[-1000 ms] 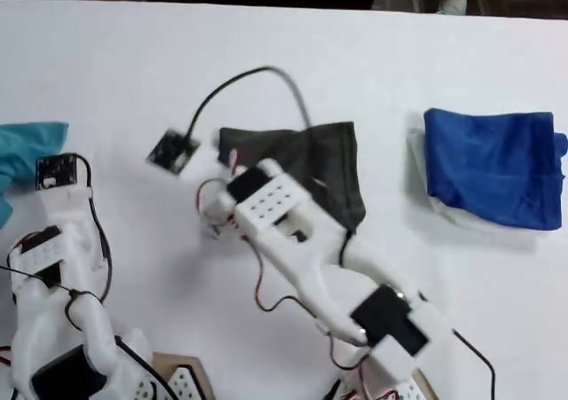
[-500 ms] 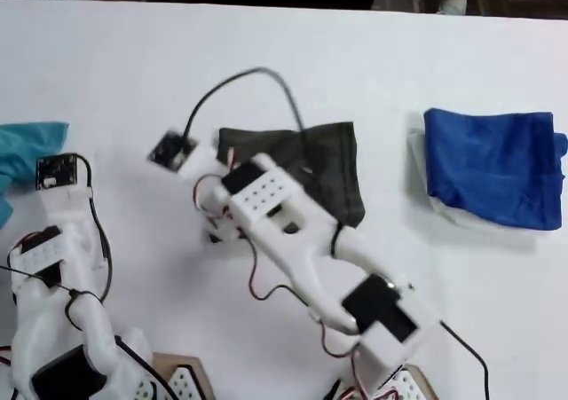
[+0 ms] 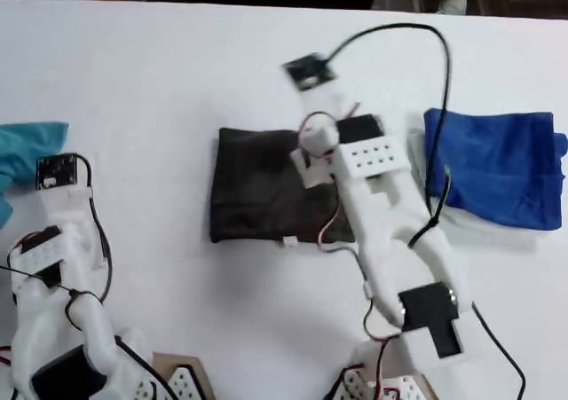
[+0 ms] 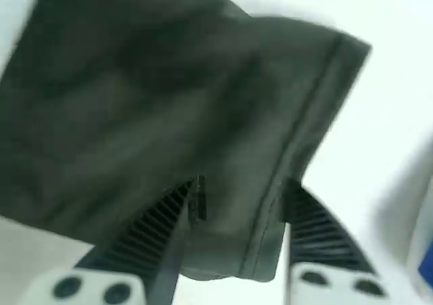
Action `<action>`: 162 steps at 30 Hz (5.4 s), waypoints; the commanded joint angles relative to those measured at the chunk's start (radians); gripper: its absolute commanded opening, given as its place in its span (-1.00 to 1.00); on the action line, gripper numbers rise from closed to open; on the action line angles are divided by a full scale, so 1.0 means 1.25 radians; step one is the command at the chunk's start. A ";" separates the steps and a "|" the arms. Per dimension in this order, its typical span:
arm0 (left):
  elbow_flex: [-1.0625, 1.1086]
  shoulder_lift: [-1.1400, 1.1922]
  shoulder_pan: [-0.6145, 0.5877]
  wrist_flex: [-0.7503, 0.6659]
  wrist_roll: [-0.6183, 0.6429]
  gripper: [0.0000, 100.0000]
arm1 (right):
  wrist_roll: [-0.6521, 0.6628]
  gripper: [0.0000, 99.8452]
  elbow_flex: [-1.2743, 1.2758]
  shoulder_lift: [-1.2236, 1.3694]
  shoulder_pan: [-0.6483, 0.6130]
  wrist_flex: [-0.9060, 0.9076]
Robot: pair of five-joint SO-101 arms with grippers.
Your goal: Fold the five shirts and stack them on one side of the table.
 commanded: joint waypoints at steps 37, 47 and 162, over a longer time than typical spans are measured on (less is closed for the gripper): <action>-0.012 -0.023 -0.001 -0.014 0.006 -0.95 | -0.090 -0.54 -0.689 0.753 0.013 0.396; -0.012 -0.023 -0.001 -0.014 0.006 -0.95 | -0.010 -0.78 -0.696 0.759 0.002 0.396; -0.003 -0.023 0.015 -0.025 0.004 -0.95 | 0.597 -0.96 -0.349 0.185 0.687 -0.161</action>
